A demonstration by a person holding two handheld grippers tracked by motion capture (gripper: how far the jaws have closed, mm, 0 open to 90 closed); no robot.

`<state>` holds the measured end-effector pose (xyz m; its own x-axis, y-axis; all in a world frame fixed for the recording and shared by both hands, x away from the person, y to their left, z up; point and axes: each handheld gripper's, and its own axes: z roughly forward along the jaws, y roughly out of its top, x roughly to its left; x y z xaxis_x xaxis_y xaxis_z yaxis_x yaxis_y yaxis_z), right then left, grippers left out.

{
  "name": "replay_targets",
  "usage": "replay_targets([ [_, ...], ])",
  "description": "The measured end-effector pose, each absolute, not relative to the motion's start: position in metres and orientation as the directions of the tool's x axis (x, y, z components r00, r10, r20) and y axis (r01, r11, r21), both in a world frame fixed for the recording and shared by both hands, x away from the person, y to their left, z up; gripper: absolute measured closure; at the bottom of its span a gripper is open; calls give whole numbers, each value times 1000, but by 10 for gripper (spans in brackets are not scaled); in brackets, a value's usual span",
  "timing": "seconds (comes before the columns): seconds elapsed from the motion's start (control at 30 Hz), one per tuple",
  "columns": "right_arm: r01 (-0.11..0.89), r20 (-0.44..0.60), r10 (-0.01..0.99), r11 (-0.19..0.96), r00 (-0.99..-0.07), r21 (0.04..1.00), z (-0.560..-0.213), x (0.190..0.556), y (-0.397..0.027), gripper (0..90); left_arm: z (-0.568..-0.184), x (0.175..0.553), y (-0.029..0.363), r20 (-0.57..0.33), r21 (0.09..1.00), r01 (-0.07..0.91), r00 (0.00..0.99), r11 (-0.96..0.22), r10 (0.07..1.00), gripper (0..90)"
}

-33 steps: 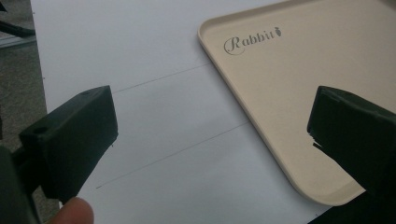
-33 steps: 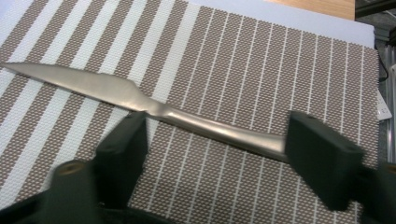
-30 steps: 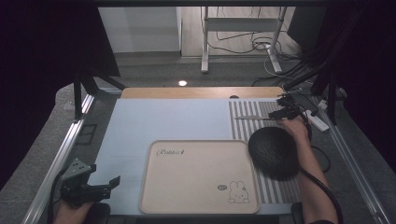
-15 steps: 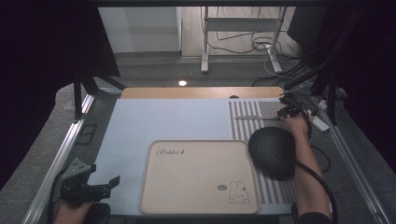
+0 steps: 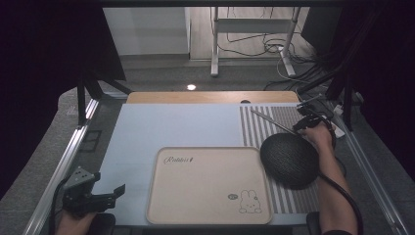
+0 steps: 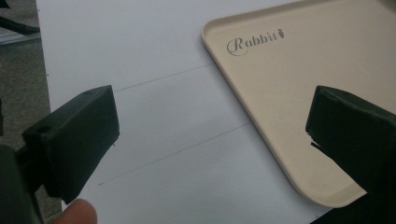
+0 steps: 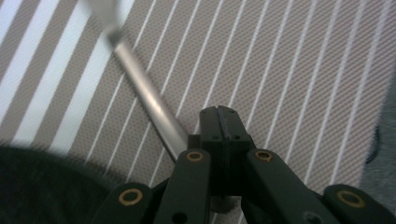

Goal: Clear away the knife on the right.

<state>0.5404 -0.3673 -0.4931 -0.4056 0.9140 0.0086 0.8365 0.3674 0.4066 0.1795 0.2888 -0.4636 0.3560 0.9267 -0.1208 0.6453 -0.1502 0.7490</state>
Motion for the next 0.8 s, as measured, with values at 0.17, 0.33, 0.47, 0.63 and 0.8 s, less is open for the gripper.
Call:
replay_targets([
  [0.17, 826, 35, 880, 431, -475, 363, -492, 531, -365, 900, -463, 180, 288, -118, 749, 644, 359, -154, 926, 27],
  [0.33, 832, 33, 884, 427, -467, 355, -490, 531, -363, 899, -463, 180, 288, -117, 751, 642, 359, -154, 926, 27],
  [0.47, 835, 59, 907, 357, -417, 418, -479, 533, -360, 760, -463, 180, 288, -118, 751, 642, 358, -152, 926, 27],
  [0.63, 828, 93, 912, 316, -400, 463, -466, 536, -346, 464, -463, 180, 288, -115, 751, 642, 356, -153, 927, 28],
  [0.8, 838, 81, 913, 328, -400, 437, -470, 540, -334, 102, -463, 180, 289, -119, 752, 642, 356, -150, 927, 29],
])
